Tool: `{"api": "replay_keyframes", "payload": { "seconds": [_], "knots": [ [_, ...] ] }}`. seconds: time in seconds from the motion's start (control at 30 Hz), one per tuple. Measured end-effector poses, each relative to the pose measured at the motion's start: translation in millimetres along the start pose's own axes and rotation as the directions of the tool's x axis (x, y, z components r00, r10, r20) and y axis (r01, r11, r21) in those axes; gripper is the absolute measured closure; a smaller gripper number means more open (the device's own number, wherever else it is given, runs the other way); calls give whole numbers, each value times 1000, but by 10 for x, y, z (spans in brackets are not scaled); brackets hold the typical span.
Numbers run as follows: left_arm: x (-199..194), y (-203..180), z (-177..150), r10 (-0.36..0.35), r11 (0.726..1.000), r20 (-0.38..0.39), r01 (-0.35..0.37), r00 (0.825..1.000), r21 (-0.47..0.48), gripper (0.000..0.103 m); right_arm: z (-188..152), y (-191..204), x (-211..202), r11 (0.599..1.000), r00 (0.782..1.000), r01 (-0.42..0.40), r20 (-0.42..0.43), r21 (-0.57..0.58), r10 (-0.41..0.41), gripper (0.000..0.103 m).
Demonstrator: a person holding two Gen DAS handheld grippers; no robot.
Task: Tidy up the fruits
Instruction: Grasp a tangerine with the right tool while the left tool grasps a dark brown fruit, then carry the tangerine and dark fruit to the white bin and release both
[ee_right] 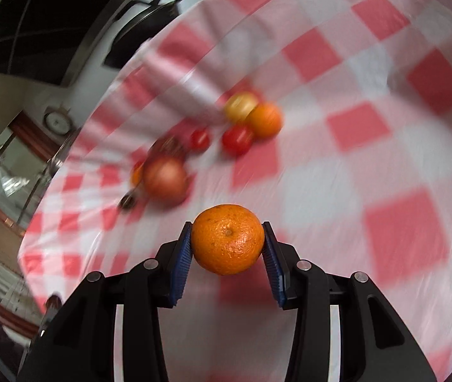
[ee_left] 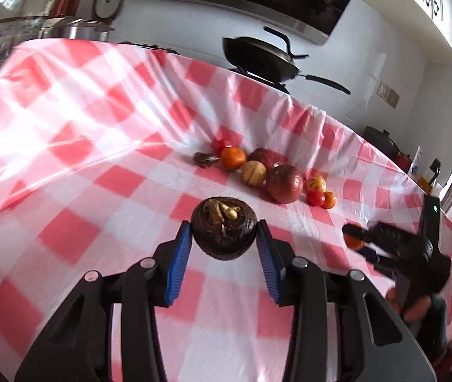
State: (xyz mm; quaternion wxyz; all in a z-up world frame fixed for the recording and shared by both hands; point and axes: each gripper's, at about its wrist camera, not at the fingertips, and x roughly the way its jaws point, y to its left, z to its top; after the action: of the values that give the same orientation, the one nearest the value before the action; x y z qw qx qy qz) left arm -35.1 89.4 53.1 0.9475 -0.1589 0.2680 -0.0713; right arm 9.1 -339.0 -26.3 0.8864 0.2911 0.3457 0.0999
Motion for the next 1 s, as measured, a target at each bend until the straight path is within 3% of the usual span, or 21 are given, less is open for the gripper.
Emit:
{"api": "replay_keyframes", "payload": {
  "seconds": [0.13,0.4,0.57,0.83,1.0],
  "knots": [
    [-353,255,-164,-6,999,-12,6,1000,-39,61,-462,351,-166,997,997,-34,-68,-67,29,61],
    [-1142,724,-389,73,997,40,-73,997,2,61,-1312,1067,-372,958,983,-116,-167,-262,73,61],
    [-1515,1100,-585,132,991,42,-132,990,-15,61,-1783,1459,-431,907,971,-179,-217,-382,100,61],
    [-2052,1656,-781,226,973,61,-222,972,-67,61,-2146,1862,-502,841,954,-252,-266,-479,135,61],
    [-2402,2011,-969,282,955,58,-275,958,-116,61,-2502,2193,-544,761,929,-332,-333,-557,162,61]
  ]
}}
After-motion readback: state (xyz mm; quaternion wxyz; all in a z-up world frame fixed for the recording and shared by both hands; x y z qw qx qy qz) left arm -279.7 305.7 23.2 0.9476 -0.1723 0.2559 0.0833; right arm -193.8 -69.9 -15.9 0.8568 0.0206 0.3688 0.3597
